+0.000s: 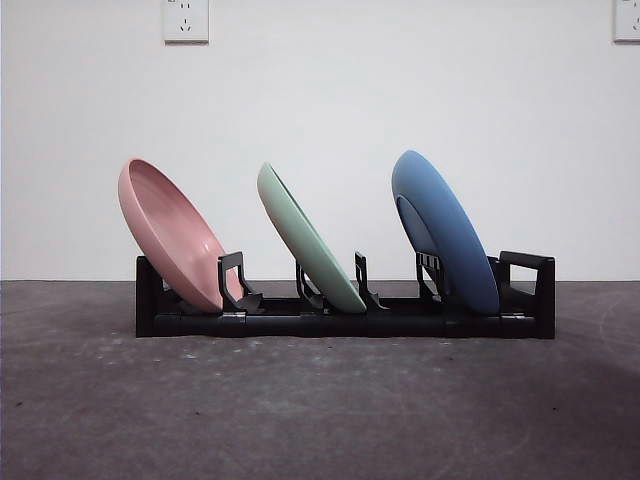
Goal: Place the plate
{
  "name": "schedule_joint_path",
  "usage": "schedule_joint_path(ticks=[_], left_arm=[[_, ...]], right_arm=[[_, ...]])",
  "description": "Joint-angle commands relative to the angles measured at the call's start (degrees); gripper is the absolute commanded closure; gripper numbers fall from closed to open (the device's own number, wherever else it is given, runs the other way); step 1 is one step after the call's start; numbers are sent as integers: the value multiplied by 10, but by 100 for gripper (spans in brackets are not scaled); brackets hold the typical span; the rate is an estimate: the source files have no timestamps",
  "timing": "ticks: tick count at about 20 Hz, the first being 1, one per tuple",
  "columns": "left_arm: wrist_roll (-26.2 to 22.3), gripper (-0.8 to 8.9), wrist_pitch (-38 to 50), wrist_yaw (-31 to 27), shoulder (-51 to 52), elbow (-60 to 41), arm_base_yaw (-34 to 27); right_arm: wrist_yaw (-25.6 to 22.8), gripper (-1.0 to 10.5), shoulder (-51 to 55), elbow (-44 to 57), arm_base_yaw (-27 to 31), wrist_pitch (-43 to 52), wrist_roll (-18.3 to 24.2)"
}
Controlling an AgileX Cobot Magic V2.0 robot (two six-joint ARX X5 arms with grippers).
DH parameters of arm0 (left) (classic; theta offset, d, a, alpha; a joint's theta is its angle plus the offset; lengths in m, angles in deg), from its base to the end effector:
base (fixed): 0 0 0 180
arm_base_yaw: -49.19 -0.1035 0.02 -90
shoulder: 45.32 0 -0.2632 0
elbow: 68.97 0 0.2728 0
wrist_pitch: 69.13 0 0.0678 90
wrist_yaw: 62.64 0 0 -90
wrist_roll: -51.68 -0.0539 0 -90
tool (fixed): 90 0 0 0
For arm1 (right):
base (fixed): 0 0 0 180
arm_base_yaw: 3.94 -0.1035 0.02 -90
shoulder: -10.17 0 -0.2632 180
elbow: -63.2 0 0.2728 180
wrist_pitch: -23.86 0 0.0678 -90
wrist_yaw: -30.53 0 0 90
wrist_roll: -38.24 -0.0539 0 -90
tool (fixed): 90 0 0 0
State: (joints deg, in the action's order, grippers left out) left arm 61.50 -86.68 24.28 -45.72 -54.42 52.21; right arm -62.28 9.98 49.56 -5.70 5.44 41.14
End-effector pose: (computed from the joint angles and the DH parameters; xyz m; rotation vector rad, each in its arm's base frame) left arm 0.1427 -0.0046 0.1648 -0.1682 0.0590 0.0061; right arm 0.1433 0.0018 0.1573 -0.0540 0.0871 -0.0161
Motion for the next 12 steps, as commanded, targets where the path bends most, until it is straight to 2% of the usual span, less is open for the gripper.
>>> schedule_joint_path(ticks=[1,4,7,11,12], left_arm=[[127,806,17,0,1,-11,0],[128,806,28,0,1,-11,0],[156,806,56,-1,1,-11,0],[226,806,116,2,1,-9,0],[245,805,117,10,0,-3,0]], right_arm=[[-3,929,0,2,0,7,-70],[-9,929,0,2,1,14,-116],[-21,930,0,2,1,43,-142],[-21,930,-2,-4,1,81,-267],[-21,930,-5,-10,1,74,-285]])
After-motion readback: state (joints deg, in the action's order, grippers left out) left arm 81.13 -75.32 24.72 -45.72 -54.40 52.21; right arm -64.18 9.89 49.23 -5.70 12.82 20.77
